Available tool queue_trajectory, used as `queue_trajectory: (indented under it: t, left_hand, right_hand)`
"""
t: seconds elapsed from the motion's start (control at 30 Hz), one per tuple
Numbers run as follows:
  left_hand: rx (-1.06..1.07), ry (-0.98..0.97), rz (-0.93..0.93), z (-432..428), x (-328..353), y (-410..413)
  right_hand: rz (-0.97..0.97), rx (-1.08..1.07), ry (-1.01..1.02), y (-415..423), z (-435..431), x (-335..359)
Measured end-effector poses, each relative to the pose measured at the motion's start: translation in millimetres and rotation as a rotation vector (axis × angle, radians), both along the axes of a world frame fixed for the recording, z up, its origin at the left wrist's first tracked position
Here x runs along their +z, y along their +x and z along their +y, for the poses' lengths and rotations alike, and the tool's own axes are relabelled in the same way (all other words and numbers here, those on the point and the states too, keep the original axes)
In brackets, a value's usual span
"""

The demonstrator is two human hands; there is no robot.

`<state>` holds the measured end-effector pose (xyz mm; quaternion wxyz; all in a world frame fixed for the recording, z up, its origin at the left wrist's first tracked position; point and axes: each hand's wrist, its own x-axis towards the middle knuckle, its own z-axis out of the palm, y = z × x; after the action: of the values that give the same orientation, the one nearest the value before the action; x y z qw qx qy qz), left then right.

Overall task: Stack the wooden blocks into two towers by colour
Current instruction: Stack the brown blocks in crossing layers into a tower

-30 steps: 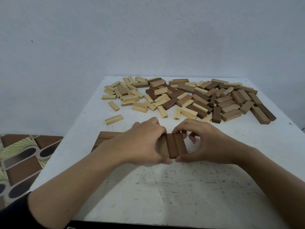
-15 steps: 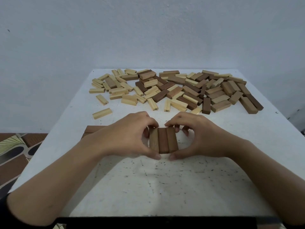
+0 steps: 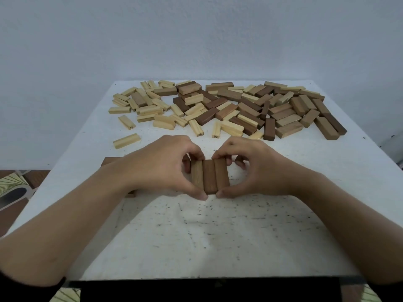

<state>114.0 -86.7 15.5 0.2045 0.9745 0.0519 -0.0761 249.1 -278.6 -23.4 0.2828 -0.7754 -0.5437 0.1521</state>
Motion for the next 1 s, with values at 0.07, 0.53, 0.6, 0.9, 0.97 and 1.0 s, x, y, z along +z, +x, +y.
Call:
queue_trajectory:
  t: [0.07,0.53,0.6,0.9,0.97,1.0]
  left_hand:
    - [-0.006,-0.011,0.008,0,1,0]
    - [-0.006,0.021,-0.026,3,-1,0]
    - [-0.015,0.062,-0.029,1,-2,0]
    - [-0.019,0.101,-0.055,-1,-4,-3]
    - [-0.008,0.071,-0.049,1,-5,-3]
    - [-0.01,0.061,-0.05,2,-5,-2]
  right_hand:
    - [-0.014,0.001,-0.008,0,-1,0]
    - [-0.024,0.046,0.011,-1,8,3]
    - [-0.04,0.049,-0.004,0,8,5]
    - [-0.12,0.047,-0.042,-3,13,9]
    - [-0.105,0.041,-0.048,-4,13,11]
    - [-0.099,0.038,-0.054,-5,12,11]
